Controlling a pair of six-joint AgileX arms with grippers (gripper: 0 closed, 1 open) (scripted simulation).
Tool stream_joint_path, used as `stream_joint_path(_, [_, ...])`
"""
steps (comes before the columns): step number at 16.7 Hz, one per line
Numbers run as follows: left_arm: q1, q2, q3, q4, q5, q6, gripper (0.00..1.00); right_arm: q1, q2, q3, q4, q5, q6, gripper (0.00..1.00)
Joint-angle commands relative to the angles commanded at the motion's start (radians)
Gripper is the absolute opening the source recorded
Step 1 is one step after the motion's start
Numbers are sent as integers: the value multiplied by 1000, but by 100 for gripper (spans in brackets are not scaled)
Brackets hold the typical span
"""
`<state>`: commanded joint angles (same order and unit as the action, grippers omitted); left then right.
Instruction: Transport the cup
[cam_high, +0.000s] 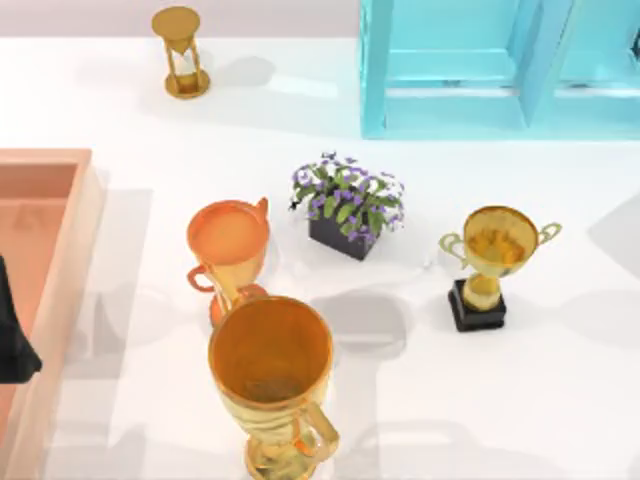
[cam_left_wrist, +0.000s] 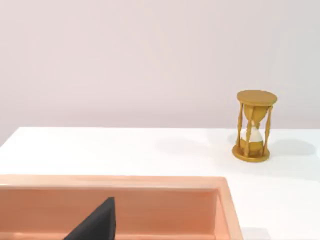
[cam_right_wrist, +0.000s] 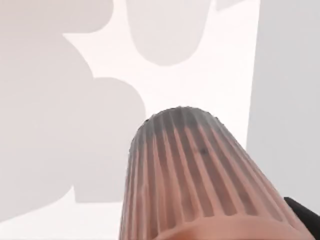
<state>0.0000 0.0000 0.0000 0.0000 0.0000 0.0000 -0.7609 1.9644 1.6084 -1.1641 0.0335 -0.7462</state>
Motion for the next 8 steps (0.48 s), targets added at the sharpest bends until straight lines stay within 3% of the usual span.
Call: stream_joint_path(8, [0,0,0,0,0,0,100,8,46,-178,225,1,10,0])
